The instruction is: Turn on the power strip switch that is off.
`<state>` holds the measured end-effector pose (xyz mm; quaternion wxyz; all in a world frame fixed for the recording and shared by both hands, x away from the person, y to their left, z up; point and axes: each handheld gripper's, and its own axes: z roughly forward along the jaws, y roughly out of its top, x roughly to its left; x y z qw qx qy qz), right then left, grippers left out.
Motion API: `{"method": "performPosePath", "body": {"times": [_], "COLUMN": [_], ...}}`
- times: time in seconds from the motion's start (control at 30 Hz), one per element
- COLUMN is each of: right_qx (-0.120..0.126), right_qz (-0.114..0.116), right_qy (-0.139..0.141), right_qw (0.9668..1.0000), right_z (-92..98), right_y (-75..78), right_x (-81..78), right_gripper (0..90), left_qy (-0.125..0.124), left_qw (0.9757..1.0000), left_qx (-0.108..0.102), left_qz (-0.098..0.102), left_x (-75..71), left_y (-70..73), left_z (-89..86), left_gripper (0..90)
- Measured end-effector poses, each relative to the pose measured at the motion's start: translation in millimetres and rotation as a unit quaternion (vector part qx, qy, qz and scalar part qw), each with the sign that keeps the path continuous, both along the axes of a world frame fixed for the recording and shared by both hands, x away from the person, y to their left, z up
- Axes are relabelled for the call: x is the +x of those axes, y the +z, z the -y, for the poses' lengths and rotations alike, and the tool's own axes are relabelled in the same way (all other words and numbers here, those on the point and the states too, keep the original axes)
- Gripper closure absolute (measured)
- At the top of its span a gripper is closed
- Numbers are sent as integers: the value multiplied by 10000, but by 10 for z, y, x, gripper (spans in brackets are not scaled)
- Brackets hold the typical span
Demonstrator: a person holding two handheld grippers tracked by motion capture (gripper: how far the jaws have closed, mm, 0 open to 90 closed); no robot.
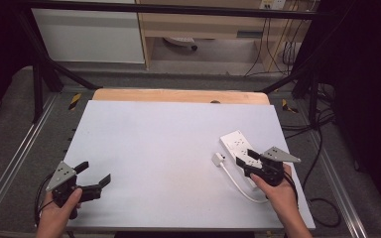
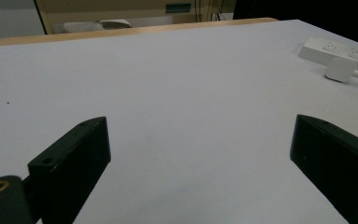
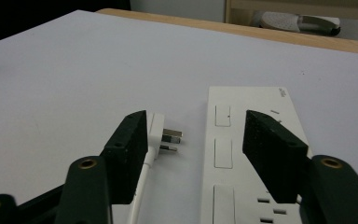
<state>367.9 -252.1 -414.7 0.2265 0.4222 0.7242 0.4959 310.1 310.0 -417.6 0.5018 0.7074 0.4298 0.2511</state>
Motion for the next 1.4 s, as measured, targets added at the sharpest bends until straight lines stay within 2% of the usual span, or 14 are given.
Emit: {"method": "performPosePath", "body": {"times": [0.2, 0.53, 0.7, 0.87, 0.93, 1.03, 1.4], "right_qx": [84, 205, 206, 246, 285, 316, 343], "right_qz": [-51, -53, 202, 502, 584, 703, 1010], "right_qy": [-86, -89, -238, -224, -255, -274, -480], "right_qw": [9999, 9997, 9993, 9982, 9976, 9967, 9931], "right_z": [18, 9, -5, 38, 75, 145, 424], "right_y": [19, 41, 81, 152, 179, 201, 206], "right_x": [17, 27, 5, -59, -92, -132, -264], "right_gripper": [284, 166, 23, 18, 17, 16, 20], "left_qy": [-3, 2, -1, -7, -1, -17, -35], "left_qw": [10000, 10000, 10000, 10000, 10000, 10000, 10000], "left_qx": [16, 13, 21, 24, -20, 22, 14], "left_qz": [-7, -8, -7, -12, -5, -11, -20], "left_x": [-1, -1, 0, -4, -6, -3, -6], "left_y": [1, 0, 0, -3, -1, -1, -1], "left_z": [4, 4, 3, 1, 4, 7, 12], "left_gripper": [49, 49, 49, 49, 49, 49, 49]}}
